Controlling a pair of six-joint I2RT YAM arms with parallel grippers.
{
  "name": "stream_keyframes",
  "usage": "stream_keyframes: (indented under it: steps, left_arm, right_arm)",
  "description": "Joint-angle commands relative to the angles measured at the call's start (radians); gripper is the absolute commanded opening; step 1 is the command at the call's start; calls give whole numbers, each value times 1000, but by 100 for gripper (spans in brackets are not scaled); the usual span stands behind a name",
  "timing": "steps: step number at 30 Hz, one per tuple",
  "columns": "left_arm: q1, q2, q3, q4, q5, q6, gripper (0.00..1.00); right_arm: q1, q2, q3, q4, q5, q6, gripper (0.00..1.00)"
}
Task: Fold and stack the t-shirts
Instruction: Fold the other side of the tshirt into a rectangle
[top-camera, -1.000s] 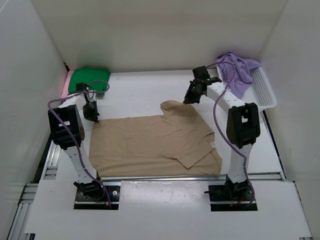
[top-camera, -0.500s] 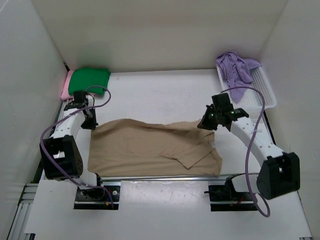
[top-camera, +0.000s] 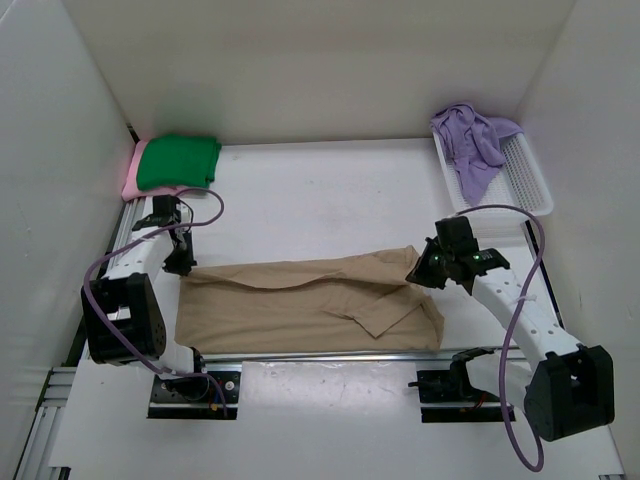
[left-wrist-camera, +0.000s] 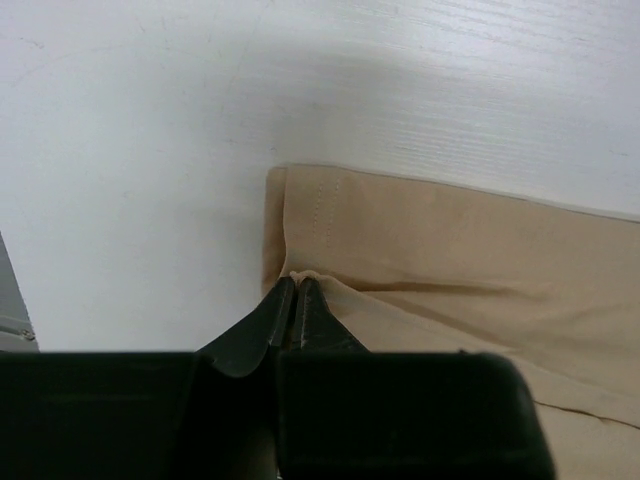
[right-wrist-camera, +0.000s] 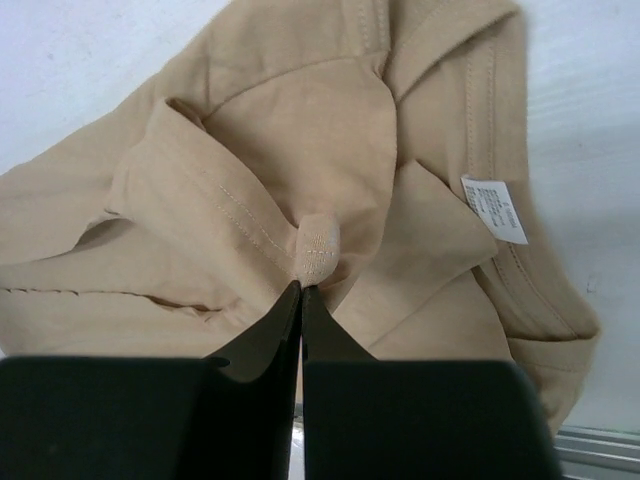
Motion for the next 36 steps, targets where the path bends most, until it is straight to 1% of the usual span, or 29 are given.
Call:
stream_keyframes:
  steps: [1, 5, 12, 17, 18, 19, 22, 25, 26, 27, 30, 32, 35, 36]
  left_arm:
    - [-22, -40, -20, 20, -35, -2, 10]
    - [-22, -40, -20, 31, -65, -2, 10]
    - [-22, -40, -65, 51, -110, -2, 10]
    - [-22, -58, -94, 60, -101, -2, 10]
    - [-22, -58, -94, 60, -101, -2, 16]
    - [-22, -69, -109, 60, -101, -2, 19]
    - [-22, -92, -137, 60, -111, -2, 27]
    - [10, -115, -146, 60, -131, -2, 36]
    - [32, -128, -146, 60, -143, -2, 43]
    - [41, -139, -146, 60, -156, -2, 47]
    - [50, -168, -135, 60, -211, -2, 48]
    - [50, -188, -109, 51, -211, -2, 52]
    - [-28, -213, -42, 28, -197, -2, 57]
    - [-83, -227, -25, 4, -164, -2, 60]
  right_arm:
    - [-5, -16, -30, 4, -4, 15, 0]
    - [-14, -30, -42, 4, 7, 15, 0]
    - [-35, -49, -62, -18, 7, -5, 0]
    - [-35, -49, -103, -18, -13, -5, 0]
    - [-35, -49, -118, -9, -25, 4, 0]
    - [-35, -49, -132, -9, -25, 4, 0]
    - [-35, -39, -145, 14, -46, 13, 0]
    - [-35, -18, -163, 24, -66, 14, 0]
    - [-35, -18, -163, 36, -66, 14, 0]
    - [-35, -9, -163, 36, -66, 14, 0]
    - [-35, 1, -172, 36, -66, 14, 0]
    - [-35, 10, -172, 36, -66, 14, 0]
    - [-35, 10, -172, 36, -66, 4, 0]
    - [-35, 19, -172, 36, -66, 4, 0]
